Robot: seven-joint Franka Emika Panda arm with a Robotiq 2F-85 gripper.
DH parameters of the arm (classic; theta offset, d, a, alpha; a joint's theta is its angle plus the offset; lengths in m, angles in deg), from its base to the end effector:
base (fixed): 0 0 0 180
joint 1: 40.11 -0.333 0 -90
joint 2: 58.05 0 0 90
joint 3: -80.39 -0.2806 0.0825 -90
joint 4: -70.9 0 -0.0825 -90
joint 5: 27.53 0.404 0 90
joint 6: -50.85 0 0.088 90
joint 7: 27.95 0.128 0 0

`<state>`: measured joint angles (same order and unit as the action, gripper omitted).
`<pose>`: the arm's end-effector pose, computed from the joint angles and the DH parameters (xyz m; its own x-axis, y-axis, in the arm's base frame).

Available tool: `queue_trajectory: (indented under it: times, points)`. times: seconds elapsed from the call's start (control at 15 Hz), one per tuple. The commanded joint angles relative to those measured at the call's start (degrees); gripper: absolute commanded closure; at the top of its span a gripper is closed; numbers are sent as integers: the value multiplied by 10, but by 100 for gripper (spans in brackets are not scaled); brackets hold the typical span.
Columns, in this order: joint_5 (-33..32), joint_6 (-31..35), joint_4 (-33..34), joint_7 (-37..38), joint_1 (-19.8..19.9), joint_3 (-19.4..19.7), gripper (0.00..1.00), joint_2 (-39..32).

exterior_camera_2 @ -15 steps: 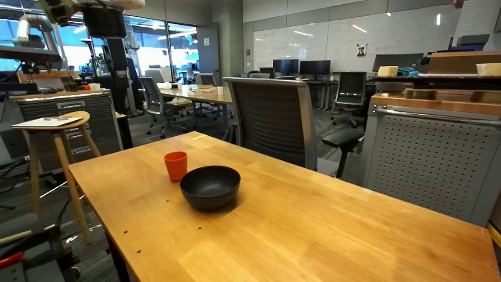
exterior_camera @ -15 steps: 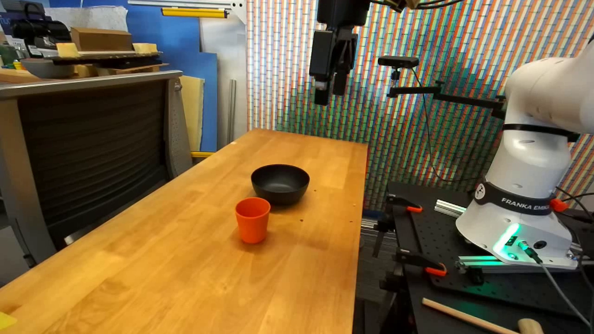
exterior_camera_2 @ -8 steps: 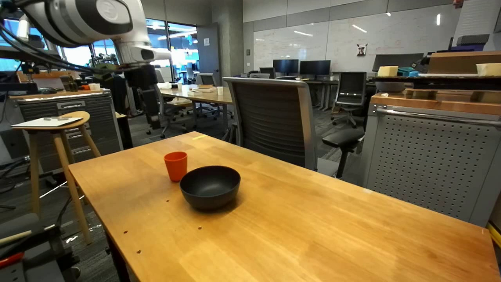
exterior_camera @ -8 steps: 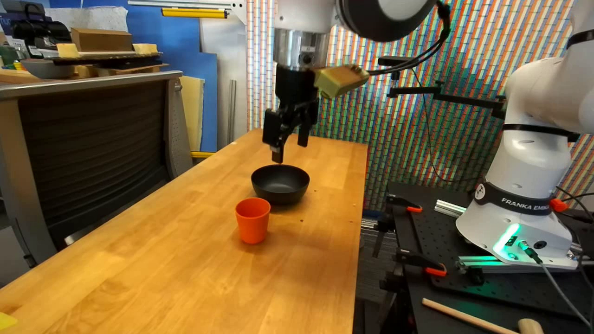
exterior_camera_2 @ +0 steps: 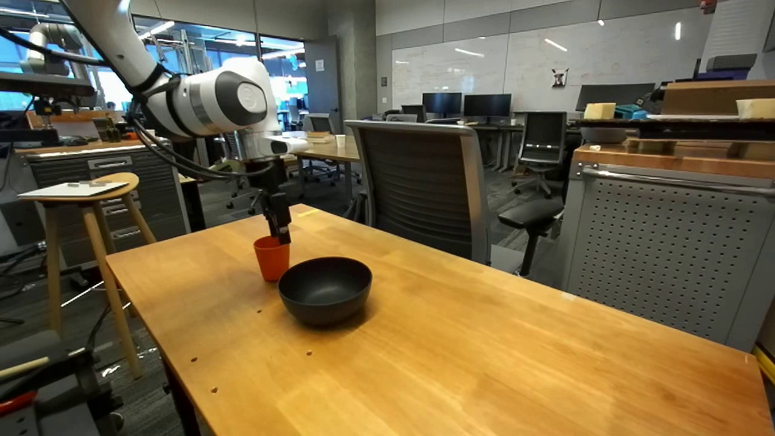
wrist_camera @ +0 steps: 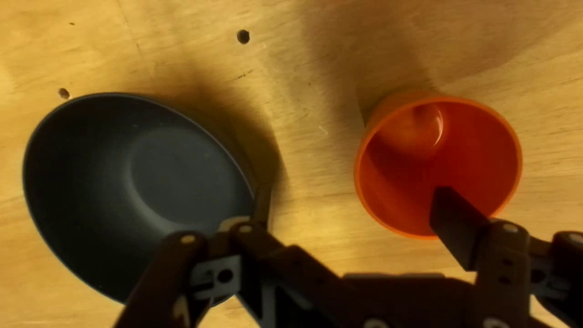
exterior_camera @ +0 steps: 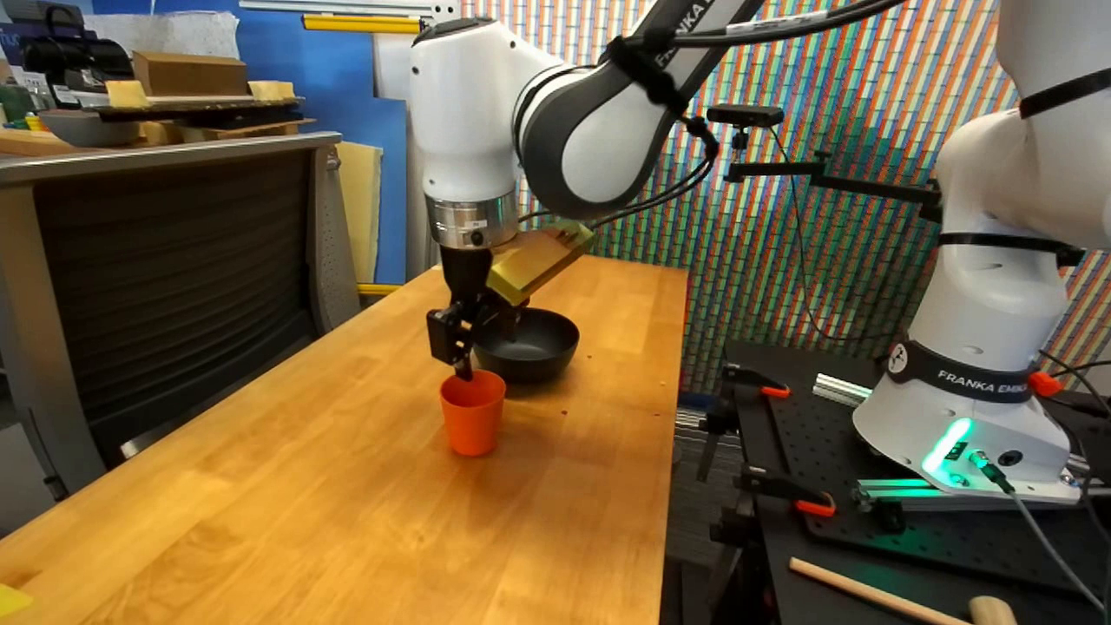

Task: Put the cup in the bowl

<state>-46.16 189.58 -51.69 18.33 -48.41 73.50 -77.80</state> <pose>0.5466 0.1452 0.1683 0.9558 -0.2874 0.0618 -0.2937 -0.9419 0.1628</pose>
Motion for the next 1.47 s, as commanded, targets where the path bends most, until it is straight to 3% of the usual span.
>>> queue_trajectory:
  times: [0.0, 0.47, 0.53, 0.87, 1.07, 1.4]
  points:
    - [23, -23, 68, -5, -32, 32, 42, -58]
    - [57, -30, 85, -21, -48, 52, 96, -91]
    - [64, -33, 81, -29, -49, 48, 100, -87]
    - [86, -57, 66, -45, -60, 45, 98, -41]
    - [-8, -64, 48, 50, -97, 100, 98, 4]
    - [-160, -90, 16, 195, -94, 135, 98, 62]
